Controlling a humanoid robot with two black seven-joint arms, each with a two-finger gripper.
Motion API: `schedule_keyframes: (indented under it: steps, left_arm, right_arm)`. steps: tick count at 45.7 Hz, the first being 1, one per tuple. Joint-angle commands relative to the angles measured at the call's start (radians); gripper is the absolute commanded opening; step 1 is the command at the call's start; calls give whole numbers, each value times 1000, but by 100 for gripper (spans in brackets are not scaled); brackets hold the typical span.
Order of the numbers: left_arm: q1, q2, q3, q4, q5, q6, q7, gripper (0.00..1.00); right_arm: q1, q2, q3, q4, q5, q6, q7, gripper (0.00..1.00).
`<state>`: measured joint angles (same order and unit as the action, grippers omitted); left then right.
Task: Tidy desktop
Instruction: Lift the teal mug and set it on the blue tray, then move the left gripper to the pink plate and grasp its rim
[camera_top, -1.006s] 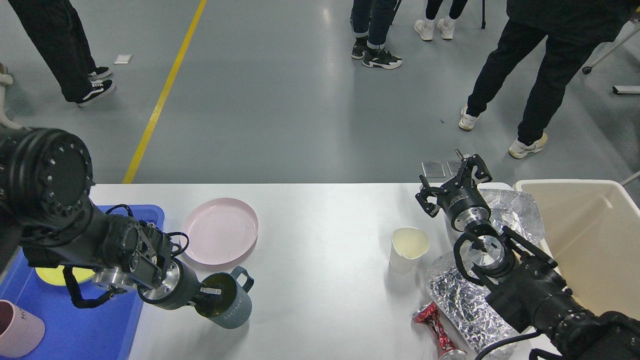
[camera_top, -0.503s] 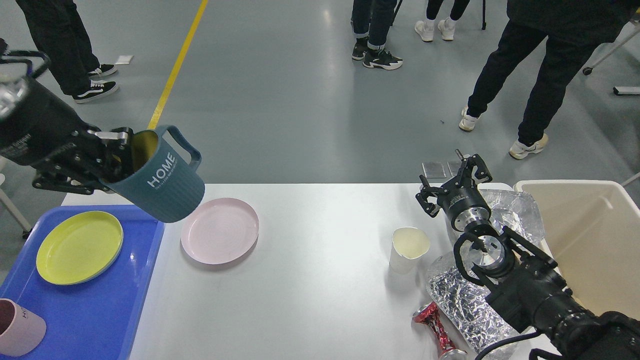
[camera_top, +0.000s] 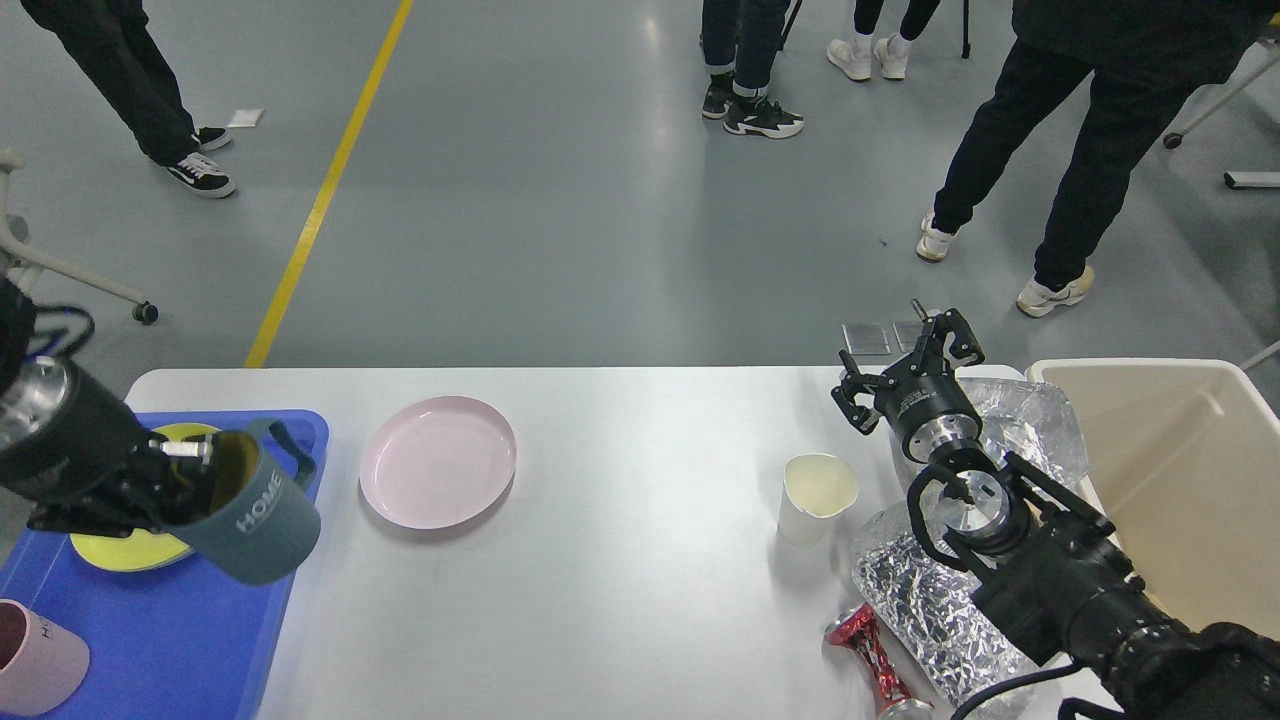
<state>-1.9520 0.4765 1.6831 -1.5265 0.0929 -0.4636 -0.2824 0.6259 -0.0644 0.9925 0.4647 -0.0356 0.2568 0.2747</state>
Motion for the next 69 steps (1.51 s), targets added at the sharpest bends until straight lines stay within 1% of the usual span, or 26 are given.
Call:
schedule_keyframes:
  steps: [1,4,7,12,19,28,31,39,46,49,50,53,56,59,62,64,65,69]
  left_arm:
    - [162,-4,0,8,16,178,0,2]
    - [215,-4,0,8,17,241,2,2]
    - [252,-6,1,9,17,284,2,2]
    - [303,-6,7,31,19,318,8,2]
    - [355,-19,61,89,28,376,9,2]
    - [438,-18,57,153,28,387,8,3]
    - [462,-16,47,173,27,402,8,4]
    - [484,-16,40,190,27,461,14,6]
    - [495,-13,40,215,27,465,17,10]
    - [507,-13,40,221,27,465,17,17]
    - [508,-13,40,223,27,465,17,21]
    - [510,-12,38,227,27,468,14,43]
    - [510,-7,38,227,25,482,8,54]
    - [507,-6,40,226,25,490,8,71]
    - [498,4,40,226,25,484,2,80]
    - [496,8,40,226,25,481,2,83]
    - [493,10,43,226,25,477,2,86]
    - [467,13,53,224,25,468,0,91]
  right_arm:
    - [0,0,0,0,0,-1,0,100]
    - [0,0,0,0,0,-1,0,100]
    - [0,0,0,0,0,-1,0,100]
    - [0,0,0,0,0,-1,0,100]
    - [0,0,0,0,0,1,0,100]
    - [0,0,0,0,0,-1,0,100]
    - [0,0,0,0,0,1,0,100]
    - [0,0,0,0,0,-1,0,100]
    - [0,0,0,0,0,-1,-2,100]
    - [0,0,0,0,0,-1,0,100]
    - [0,0,0,0,0,-1,0,100]
    - [0,0,0,0,0,-1,0,100]
    - [0,0,0,0,0,1,0,100]
    - [0,0,0,0,0,-1,0,100]
    - [0,0,0,0,0,1,-2,100]
    - [0,0,0,0,0,-1,0,100]
    - [0,0,0,0,0,-1,0,100]
    - [0,0,0,0,0,-1,0,100]
